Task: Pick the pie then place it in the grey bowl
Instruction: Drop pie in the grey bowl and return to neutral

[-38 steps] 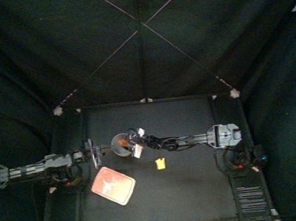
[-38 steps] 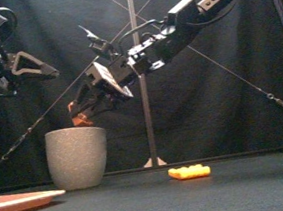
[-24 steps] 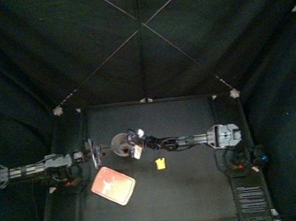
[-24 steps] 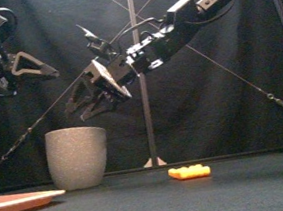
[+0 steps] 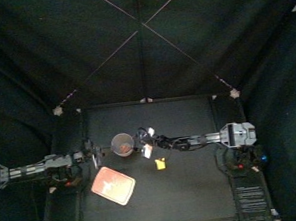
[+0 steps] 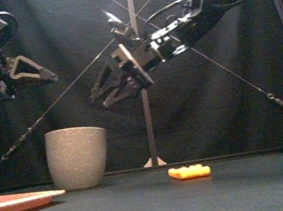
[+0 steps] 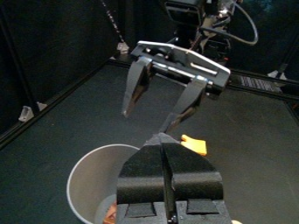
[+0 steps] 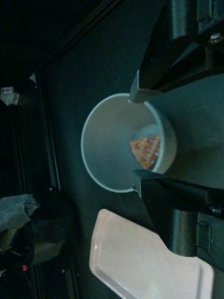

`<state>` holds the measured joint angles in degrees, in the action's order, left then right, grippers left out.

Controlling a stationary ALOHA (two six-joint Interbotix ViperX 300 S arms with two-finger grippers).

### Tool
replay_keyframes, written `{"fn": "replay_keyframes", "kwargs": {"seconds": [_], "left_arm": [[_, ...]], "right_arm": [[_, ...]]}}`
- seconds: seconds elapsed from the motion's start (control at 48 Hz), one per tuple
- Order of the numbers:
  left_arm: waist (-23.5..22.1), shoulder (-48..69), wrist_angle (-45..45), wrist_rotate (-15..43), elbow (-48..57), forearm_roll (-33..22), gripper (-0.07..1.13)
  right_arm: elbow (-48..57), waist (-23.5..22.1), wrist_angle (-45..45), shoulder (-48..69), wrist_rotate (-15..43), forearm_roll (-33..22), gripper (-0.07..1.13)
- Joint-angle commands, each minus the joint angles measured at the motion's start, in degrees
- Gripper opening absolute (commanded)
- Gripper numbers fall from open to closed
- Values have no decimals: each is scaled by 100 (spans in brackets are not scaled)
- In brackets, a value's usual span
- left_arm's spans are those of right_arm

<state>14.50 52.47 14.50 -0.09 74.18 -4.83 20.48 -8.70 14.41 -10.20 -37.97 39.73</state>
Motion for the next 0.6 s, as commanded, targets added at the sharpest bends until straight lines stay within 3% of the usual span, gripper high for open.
{"fn": "replay_keyframes", "kwargs": {"seconds": [0.021,0.354,0.604], "left_arm": [[0,-9,26,-9,-62,-44,1],[-18,9,53,26,-97,-79,1],[-264,18,229,35,-149,501,1]], "right_arm": [[413,167,404,598,9,9,95],[1696,905,2039,1573,18,9,95],[2215,1380,2584,1934,9,202,95]]}}
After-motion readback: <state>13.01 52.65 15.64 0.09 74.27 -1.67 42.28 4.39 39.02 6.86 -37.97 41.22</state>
